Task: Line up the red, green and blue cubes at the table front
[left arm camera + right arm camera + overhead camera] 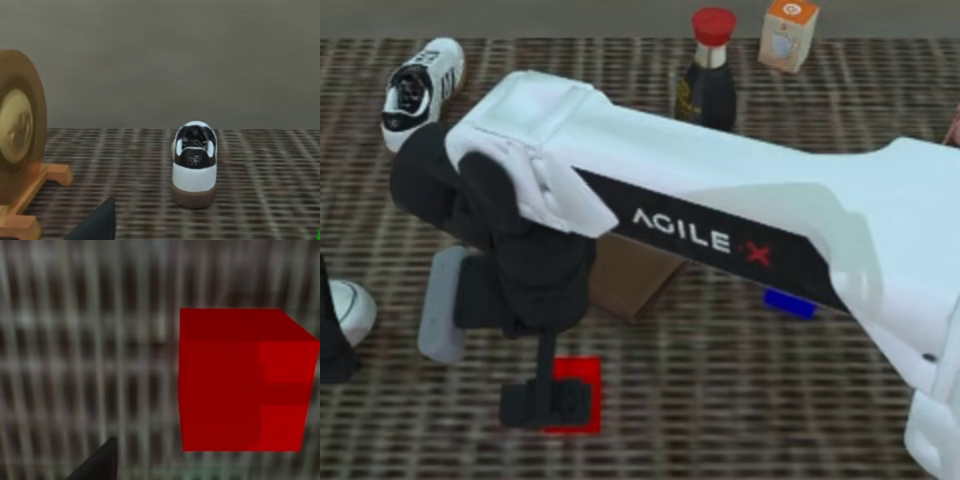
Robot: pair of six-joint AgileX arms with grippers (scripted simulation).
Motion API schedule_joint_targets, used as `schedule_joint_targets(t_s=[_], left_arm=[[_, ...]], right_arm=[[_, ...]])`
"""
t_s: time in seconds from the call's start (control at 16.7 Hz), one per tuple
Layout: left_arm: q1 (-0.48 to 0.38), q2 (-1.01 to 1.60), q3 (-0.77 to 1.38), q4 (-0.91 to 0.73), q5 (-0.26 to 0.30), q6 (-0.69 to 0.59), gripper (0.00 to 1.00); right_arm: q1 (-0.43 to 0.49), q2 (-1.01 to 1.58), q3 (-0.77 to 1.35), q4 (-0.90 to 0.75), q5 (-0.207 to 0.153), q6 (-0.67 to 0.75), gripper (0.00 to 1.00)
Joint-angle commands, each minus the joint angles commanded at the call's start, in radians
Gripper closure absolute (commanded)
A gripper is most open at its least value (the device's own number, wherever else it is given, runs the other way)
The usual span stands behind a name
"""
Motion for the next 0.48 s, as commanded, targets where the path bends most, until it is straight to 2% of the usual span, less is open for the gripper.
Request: schedule_joint_targets(t_s=[0.3,0.48], left_arm=[[-0.007,0.029,0.028,-0.021,0.001,-0.004,0.00],[-0.029,0.145,0.142,-0.101,0.003,-0.022,0.00]], right_arm=[[-0.019,-0.026,-0.026,0.025,-0.002,0.006,0.00],[-0.078,-0.146,-0.126,0.111,-0.011,0.034,0.00]])
